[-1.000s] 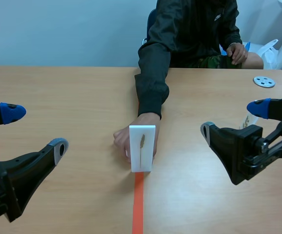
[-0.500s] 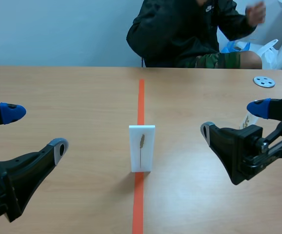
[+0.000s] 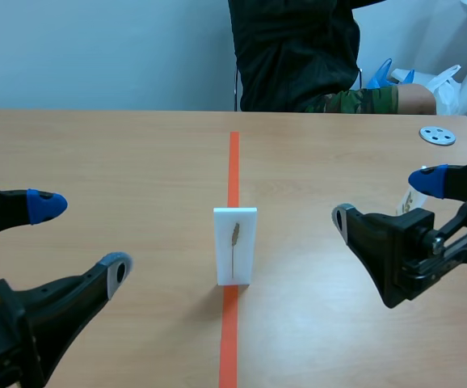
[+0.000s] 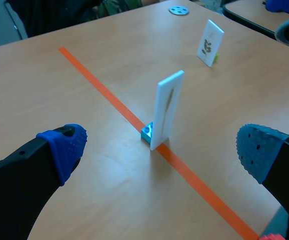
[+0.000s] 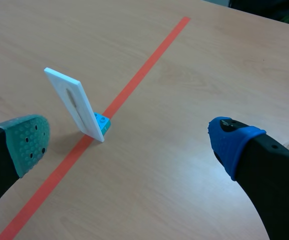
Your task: Sort the leaf by its shape. The table is split by an orange tape line. A compound leaf with several leaflets goes to the left side, a simple leaf with one blade goes to the right side. Return to the home posture when a red brick is placed on the table.
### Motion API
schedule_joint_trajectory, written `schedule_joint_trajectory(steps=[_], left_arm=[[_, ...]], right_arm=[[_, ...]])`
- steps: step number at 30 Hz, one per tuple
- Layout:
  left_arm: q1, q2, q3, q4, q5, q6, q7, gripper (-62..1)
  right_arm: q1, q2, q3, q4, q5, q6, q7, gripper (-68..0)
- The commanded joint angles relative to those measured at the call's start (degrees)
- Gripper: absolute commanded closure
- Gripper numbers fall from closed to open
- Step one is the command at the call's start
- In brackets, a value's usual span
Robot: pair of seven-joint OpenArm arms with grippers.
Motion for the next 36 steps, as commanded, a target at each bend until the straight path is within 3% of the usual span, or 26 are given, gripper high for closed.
schedule_joint_trajectory(steps=[1, 5, 12, 16, 20, 27, 36], left_arm=[[-1.7, 0.3, 0.6, 0.0, 0.1, 0.1, 1.2, -62.3], [-4.8, 0.2, 2.6, -2.6, 3.8, -0.2, 1.7, -62.3], [-11.4, 0.9, 8.6, -11.2, 4.4, -1.5, 1.1, -62.3], [-15.8, 3.6, 12.5, -17.2, 8.0, -1.5, 0.4, -62.3], [-20.5, 5.8, 16.1, -23.1, 10.4, -1.5, -2.5, -62.3], [-28.0, 9.8, 21.1, -32.5, 17.1, -1.4, -8.2, -62.3], [-37.0, 11.8, 28.3, -44.1, 22.3, -0.7, -14.5, -62.3]], right_arm=[[0.8, 0.5, 0.4, 0.1, 0.8, 0.0, 0.3, -67.9], [0.8, 0.5, 0.4, 0.1, 0.8, 0.0, 0.0, -67.9], [0.8, 0.5, 0.4, 0.1, 0.8, 0.0, 0.0, -67.9], [0.8, 0.5, 0.4, 0.1, 0.8, 0.0, -0.2, -67.9], [0.8, 0.5, 0.4, 0.1, 0.6, 0.0, -0.6, -67.9], [0.8, 0.5, 0.4, 0.1, 0.6, 0.0, -0.6, -67.9], [0.8, 0.5, 0.4, 0.1, 0.6, 0.0, -0.9, -67.9]])
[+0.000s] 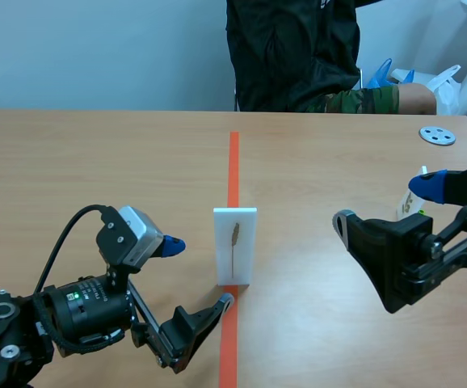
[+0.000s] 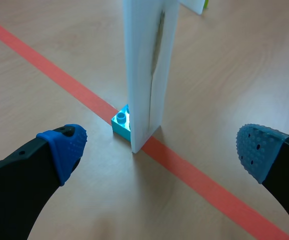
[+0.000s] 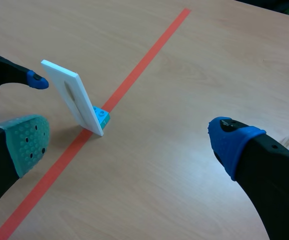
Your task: Sort the leaf by its shape. The table is split by an orange tape line. A compound leaf with several leaflets goes to the left side, a simple leaf with one blade goes to the right side. Return to the home posture when a red brick is placed on the table.
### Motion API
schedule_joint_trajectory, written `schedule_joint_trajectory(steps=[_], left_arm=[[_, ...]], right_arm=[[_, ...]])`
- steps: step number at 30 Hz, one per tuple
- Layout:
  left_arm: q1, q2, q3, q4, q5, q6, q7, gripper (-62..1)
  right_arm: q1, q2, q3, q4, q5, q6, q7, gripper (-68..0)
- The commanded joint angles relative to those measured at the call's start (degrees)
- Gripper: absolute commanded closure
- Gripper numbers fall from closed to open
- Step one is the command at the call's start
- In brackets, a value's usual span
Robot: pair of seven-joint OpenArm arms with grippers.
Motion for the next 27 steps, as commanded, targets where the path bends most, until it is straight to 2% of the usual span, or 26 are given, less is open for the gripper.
schedule_joint_trajectory(steps=[1, 3, 5, 10, 16, 21, 25, 26, 27], left_arm=[[-1.7, 0.6, 0.4, -0.2, -0.4, 0.3, -1.5, -62.3], [-3.5, 1.3, 1.6, -2.4, 1.4, 1.7, -2.3, -62.3], [-5.1, 2.1, 2.8, -4.3, 1.7, 3.0, -3.1, -62.3], [-8.0, 4.7, 5.0, -7.8, 2.3, 3.1, -4.1, -62.3], [-9.2, 7.6, 6.1, -9.4, 3.9, 7.4, -5.4, -62.3], [-10.1, 8.7, 6.1, -11.9, 5.1, 9.2, -6.3, -62.3], [-10.7, 8.7, 6.1, -13.7, 5.1, 9.3, -6.6, -62.3], [-10.7, 8.7, 6.1, -13.9, 5.1, 9.6, -6.6, -61.9], [-10.7, 8.7, 6.1, -13.9, 5.1, 10.0, -6.6, -58.2]], right_arm=[[0.8, 0.5, 0.4, 0.1, 0.6, 0.0, 0.8, -67.9], [0.8, 0.5, 0.4, 0.1, 0.1, 0.0, 0.7, -67.9], [0.8, 0.4, 0.4, 0.1, -0.4, 0.0, 0.6, -67.9], [0.8, 0.4, 0.4, 0.1, -0.5, 0.0, 0.6, -67.9], [0.8, 0.4, 0.4, 0.1, -0.5, 0.0, 0.4, -67.9], [0.8, 0.4, 0.4, 0.1, -0.5, 0.0, 0.2, -67.9], [0.8, 0.4, 0.4, 0.1, -0.5, 0.0, 0.2, -67.9], [0.8, 0.4, 0.4, 0.1, -0.5, 0.0, 0.2, -67.9], [0.8, 0.4, 0.4, 0.1, -0.5, 0.0, 0.2, -67.9]])
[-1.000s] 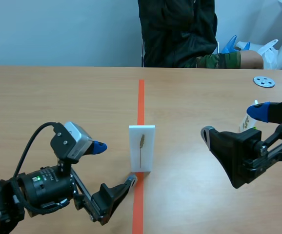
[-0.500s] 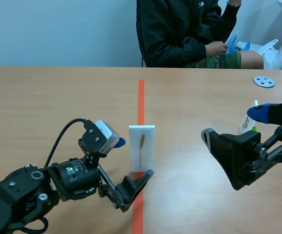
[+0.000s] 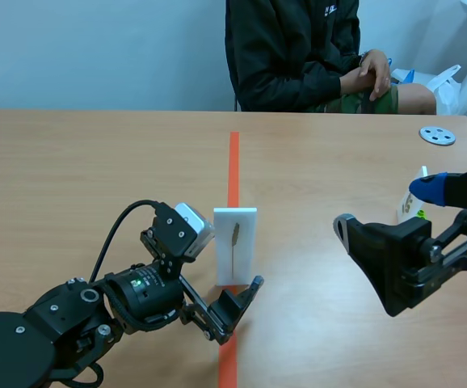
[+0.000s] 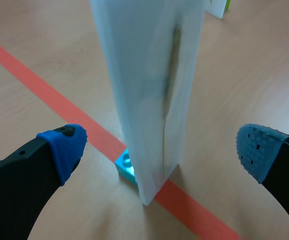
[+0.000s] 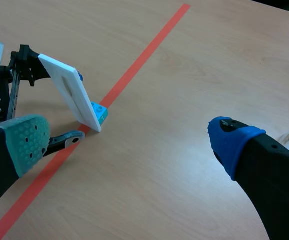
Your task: Sort the leaf by its shape. The table is split by an orange tape line. A compound leaf with several leaflets goes to the left side, a simple leaf with one blade goes to the right side. Return to the home posture when a red brick is placed on the table.
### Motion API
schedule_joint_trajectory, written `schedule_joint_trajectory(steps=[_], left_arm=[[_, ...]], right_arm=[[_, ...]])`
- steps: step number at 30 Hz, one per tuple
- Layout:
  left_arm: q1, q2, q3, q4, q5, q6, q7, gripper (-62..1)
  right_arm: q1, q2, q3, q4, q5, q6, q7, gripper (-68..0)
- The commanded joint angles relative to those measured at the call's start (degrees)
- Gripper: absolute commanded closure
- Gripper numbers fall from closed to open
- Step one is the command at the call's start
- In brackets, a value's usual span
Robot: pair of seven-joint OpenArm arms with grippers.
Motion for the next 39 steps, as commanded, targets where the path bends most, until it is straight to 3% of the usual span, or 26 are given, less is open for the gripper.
schedule_joint_trajectory(steps=[1, 4, 10, 18, 25, 30, 33, 39], left_arm=[[-0.7, 0.2, -0.2, 1.1, -0.4, 0.5, -1.1, -53.6], [-0.7, 0.2, -0.2, 1.1, -0.4, 0.5, -1.1, -41.8], [-0.9, 0.2, 0.5, 1.1, -0.6, 0.5, -1.3, -38.5], [-1.0, 0.3, 1.1, 1.1, -0.7, 0.5, -1.3, -22.7], [-1.0, 0.3, 1.1, 1.1, -2.2, 0.5, -1.3, -4.4], [-1.0, 0.0, 1.1, 1.6, -3.5, 0.4, -1.2, -4.0], [-0.9, -1.0, 0.6, 4.1, -8.7, 0.3, -0.9, -4.0], [-0.8, -3.8, -4.7, 12.0, -15.2, 0.5, 5.0, -4.0]], right_arm=[[0.8, 0.4, 0.4, 0.1, 0.2, 0.0, 0.8, -67.9], [0.8, 0.4, 0.4, 0.1, 0.2, 0.0, 0.8, -67.9], [0.8, 0.4, 0.4, 0.1, 0.2, 0.0, 0.7, -67.9], [0.8, 0.4, 0.4, 0.1, 0.2, 0.0, 0.6, -67.9], [0.8, 0.4, 0.4, 0.1, 0.2, 0.0, 0.6, -67.9], [0.8, 0.4, 0.4, 0.1, 0.2, 0.0, 0.6, -67.9], [0.8, 0.4, 0.4, 0.1, 0.2, 0.0, 0.6, -67.9], [0.8, 0.4, 0.4, 0.1, 0.2, 0.0, 0.6, -67.9]])
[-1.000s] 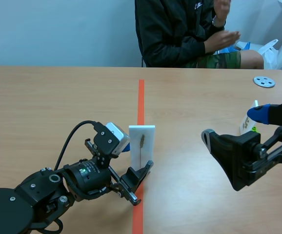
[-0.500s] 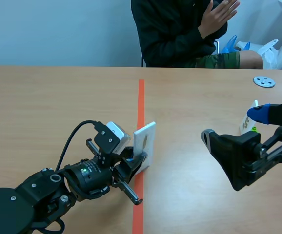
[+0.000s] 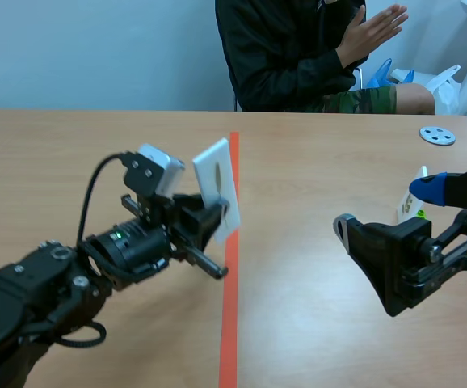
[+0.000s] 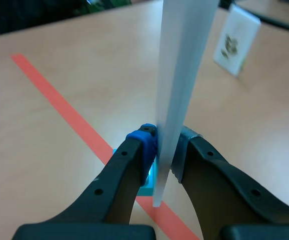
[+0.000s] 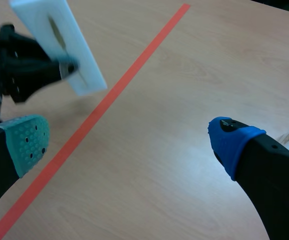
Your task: Sort the leaf by its shape. The table is split by an orange tape line. A compound leaf with several leaflets goes to the left side, a simple leaf with one blade goes to the right side. Return to the home posture when a red brick is placed on the table.
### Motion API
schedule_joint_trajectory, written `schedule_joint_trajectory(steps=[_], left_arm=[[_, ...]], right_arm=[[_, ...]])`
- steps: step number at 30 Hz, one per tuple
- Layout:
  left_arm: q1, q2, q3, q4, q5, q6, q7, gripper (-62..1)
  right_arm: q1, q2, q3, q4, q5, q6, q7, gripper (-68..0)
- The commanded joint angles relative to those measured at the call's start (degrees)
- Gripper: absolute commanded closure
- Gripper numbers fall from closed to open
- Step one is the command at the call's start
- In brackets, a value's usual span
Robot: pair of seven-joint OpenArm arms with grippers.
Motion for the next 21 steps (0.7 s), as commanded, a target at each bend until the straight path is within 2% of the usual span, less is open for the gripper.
schedule_joint_trajectory(steps=[1, 3, 8, 12, 16, 21], left_arm=[[-0.8, -1.2, -2.7, 1.7, -1.8, 0.2, 0.1, -4.0], [-0.8, -1.9, -5.7, 2.3, -3.9, 0.8, 1.4, -4.0], [-0.8, -3.4, -13.9, 2.3, -8.2, 5.1, 2.7, -4.0], [-1.3, -4.7, -18.7, 1.7, -9.7, 8.4, 2.6, -4.0], [-3.7, -5.4, -21.2, -3.6, -13.5, 10.4, 2.5, -4.0], [-8.5, -5.5, -21.6, -13.2, -13.5, 11.0, 0.6, -4.0]], right_arm=[[0.8, 0.4, 0.4, 0.1, 0.2, 0.0, 0.6, -67.9], [0.8, 0.4, 0.4, 0.1, 0.2, 0.0, 0.6, -67.9], [0.8, 0.4, 0.4, 0.1, 0.2, 0.0, 0.6, -67.9], [0.8, 0.5, 0.4, 0.1, 0.3, 0.0, 0.4, -67.9], [0.8, 0.4, 0.4, 0.1, 0.3, 0.0, 0.4, -67.9], [0.8, 0.4, 0.4, 0.1, 0.3, 0.0, 0.4, -67.9]])
